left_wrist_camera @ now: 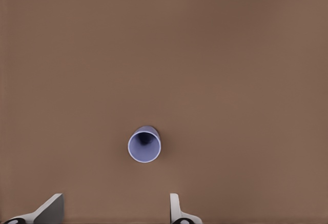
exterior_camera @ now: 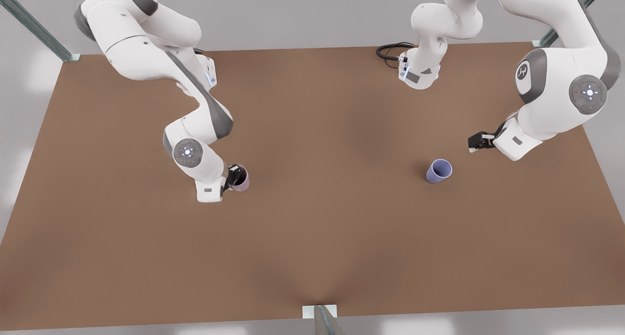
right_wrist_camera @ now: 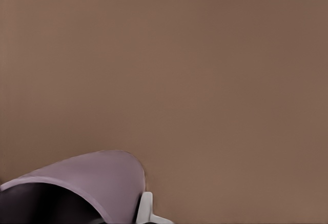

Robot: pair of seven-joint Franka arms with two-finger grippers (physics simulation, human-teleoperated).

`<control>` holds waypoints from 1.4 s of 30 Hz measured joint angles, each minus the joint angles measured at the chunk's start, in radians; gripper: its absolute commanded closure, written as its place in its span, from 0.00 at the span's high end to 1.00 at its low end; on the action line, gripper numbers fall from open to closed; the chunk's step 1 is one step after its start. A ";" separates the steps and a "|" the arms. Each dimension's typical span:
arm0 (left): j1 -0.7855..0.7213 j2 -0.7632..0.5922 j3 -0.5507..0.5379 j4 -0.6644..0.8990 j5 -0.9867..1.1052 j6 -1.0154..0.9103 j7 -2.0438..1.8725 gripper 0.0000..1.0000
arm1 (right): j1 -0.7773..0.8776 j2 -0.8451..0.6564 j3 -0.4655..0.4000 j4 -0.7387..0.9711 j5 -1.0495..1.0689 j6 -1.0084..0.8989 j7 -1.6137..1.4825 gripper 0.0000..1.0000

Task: Stack the cups, with the pink cup at the bottom and the purple cup at the top

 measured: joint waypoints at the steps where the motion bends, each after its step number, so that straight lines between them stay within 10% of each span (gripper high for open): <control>1: 0.001 0.006 0.000 0.000 0.001 0.003 0.000 1.00 | 0.082 0.065 -0.012 0.095 -0.032 -0.011 0.053 0.21; 8: -0.005 0.018 -0.006 -0.016 0.004 0.032 0.000 1.00 | 0.642 0.491 -0.277 0.858 -0.112 -0.195 0.403 0.21; 20: 0.013 0.044 0.001 -0.484 -0.003 0.362 0.000 1.00 | 0.751 0.612 -0.301 0.925 -0.122 -0.194 0.787 0.22; 21: 0.016 0.045 0.007 -0.521 -0.003 0.404 0.001 1.00 | 0.753 0.616 -0.301 0.925 -0.123 -0.192 0.809 0.42; 22: 0.019 0.046 0.016 -0.552 -0.003 0.444 0.003 1.00 | 0.754 0.619 -0.302 0.925 -0.125 -0.190 0.831 1.00; 34: 0.030 0.073 0.029 -0.675 -0.007 0.728 0.016 1.00 | 0.753 0.617 -0.320 0.922 -0.135 -0.173 1.020 1.00; 37: 0.032 0.088 0.029 -0.673 -0.007 0.770 0.017 1.00 | 0.674 0.498 -0.318 0.878 -0.129 -0.208 1.039 1.00; 42: 0.036 0.107 0.029 -0.674 -0.006 0.814 0.019 1.00 | 0.154 -0.122 -0.293 0.339 0.051 -0.311 0.975 1.00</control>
